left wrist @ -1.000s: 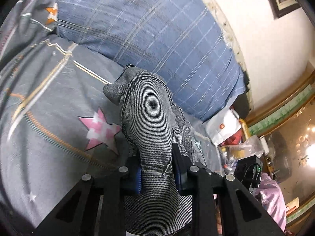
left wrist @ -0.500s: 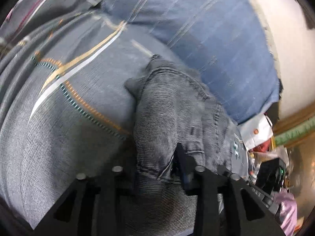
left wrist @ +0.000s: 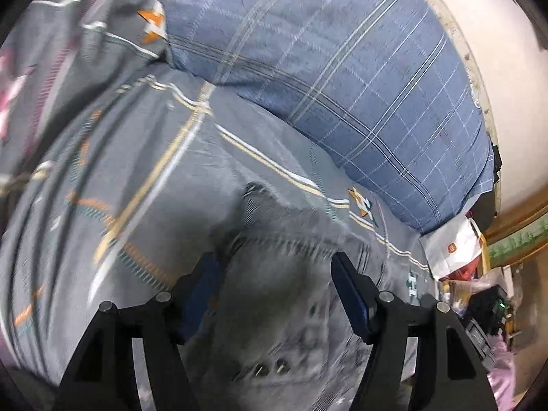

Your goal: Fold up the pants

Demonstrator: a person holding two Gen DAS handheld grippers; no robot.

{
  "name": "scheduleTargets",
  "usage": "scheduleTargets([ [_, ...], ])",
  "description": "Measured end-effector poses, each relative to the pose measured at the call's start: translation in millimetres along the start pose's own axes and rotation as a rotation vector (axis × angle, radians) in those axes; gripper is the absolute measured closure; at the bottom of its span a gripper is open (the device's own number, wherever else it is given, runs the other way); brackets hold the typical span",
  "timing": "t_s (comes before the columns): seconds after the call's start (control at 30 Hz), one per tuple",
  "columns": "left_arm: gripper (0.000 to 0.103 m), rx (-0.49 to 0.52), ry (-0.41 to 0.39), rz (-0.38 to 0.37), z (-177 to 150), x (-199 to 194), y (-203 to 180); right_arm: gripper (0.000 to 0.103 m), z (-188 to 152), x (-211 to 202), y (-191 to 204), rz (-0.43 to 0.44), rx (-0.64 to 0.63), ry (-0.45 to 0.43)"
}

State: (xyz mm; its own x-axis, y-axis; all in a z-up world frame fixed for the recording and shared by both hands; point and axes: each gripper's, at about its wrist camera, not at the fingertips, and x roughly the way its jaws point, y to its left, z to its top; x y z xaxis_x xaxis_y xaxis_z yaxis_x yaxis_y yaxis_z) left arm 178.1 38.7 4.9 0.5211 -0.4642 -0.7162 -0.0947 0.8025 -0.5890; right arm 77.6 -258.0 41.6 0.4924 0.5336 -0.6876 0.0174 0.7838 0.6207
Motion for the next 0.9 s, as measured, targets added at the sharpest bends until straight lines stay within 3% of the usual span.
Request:
scheduleTargets([
  [0.1,0.034,0.023,0.064,-0.025,19.1,31.4,-5.4,0.028,21.8,20.5,-5.2,0.022,0.010,0.005],
  [0.2,0.034,0.026,0.057,-0.090,5.6,42.8,9.5,0.028,17.1,41.7,-23.2,0.107,0.032,-0.001],
  [0.27,0.037,-0.050,0.087,-0.086,0.2,54.1,25.6,0.029,12.7,58.2,-33.5,0.061,0.044,0.054],
  [0.33,0.042,-0.106,0.117,-0.114,3.3,60.8,32.5,0.041,14.1,70.3,-40.6,0.083,0.075,0.087],
  [0.43,0.053,-0.083,0.104,-0.103,5.7,60.6,28.9,0.056,21.1,74.3,-38.3,0.123,0.069,0.091],
  [0.5,0.063,-0.076,0.107,-0.094,5.4,64.9,27.6,0.074,19.5,80.1,-38.0,0.119,0.057,0.107],
  [0.53,0.073,-0.083,0.093,-0.118,5.2,61.8,27.4,0.077,18.2,80.9,-37.8,0.129,0.053,0.109],
  [0.57,0.076,-0.088,0.073,-0.148,5.3,55.0,27.7,0.082,17.9,77.2,-36.0,0.135,0.046,0.098],
  [0.7,0.076,0.021,-0.020,-0.161,4.0,33.7,7.7,0.084,15.2,51.7,-15.7,0.154,-0.015,0.032],
  [0.8,0.071,0.009,0.049,-0.054,6.2,70.5,20.2,0.084,12.0,69.2,-18.6,0.036,-0.045,0.063],
  [0.83,0.063,0.016,0.048,-0.034,5.5,76.3,21.7,0.084,10.8,78.1,-22.8,0.021,-0.040,0.078],
  [0.9,0.061,0.014,0.027,-0.035,3.6,70.5,21.8,0.078,10.6,79.9,-28.2,0.045,-0.007,0.065],
])
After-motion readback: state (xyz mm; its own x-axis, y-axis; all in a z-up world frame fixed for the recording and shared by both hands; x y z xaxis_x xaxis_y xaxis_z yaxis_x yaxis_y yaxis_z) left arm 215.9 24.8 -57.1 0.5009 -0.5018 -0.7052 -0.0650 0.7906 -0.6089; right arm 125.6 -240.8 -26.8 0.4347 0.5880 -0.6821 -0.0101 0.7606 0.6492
